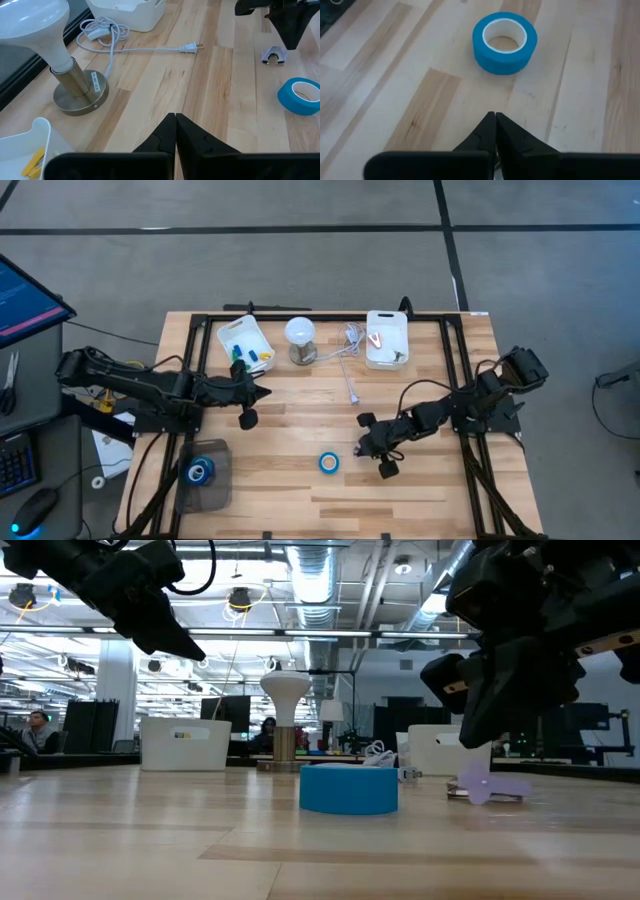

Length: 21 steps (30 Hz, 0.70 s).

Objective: Pick and place Stapler, Stapler remover, tape
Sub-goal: Put the purple staple remover into the right white bin

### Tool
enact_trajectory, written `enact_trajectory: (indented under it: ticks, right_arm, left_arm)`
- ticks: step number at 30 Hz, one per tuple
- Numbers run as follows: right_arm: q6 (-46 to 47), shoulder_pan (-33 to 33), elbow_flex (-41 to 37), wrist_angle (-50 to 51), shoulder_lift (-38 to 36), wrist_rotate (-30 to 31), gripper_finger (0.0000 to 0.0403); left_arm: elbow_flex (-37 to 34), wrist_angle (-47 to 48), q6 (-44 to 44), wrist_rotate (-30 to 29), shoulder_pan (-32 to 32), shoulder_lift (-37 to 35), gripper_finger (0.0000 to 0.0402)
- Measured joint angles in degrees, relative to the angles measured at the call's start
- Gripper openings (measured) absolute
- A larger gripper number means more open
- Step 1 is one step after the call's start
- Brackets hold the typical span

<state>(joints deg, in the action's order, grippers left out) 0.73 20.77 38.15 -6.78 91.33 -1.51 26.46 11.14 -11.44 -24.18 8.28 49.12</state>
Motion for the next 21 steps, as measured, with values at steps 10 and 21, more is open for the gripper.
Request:
enact_trajectory:
  ticks: [10,21]
  right_arm:
    - [2.5,-0.3,-0.1,0.9,0.0,0.0,0.0038]
    - [6.9,-0.7,-0.1,3.6,0.0,-0.1,0.0086]
  left_arm:
    - [0.0,0.0,0.0,0.0,0.0,0.0,0.0002]
    - [0.0,0.0,0.0,0.0,0.0,0.0,0.0002]
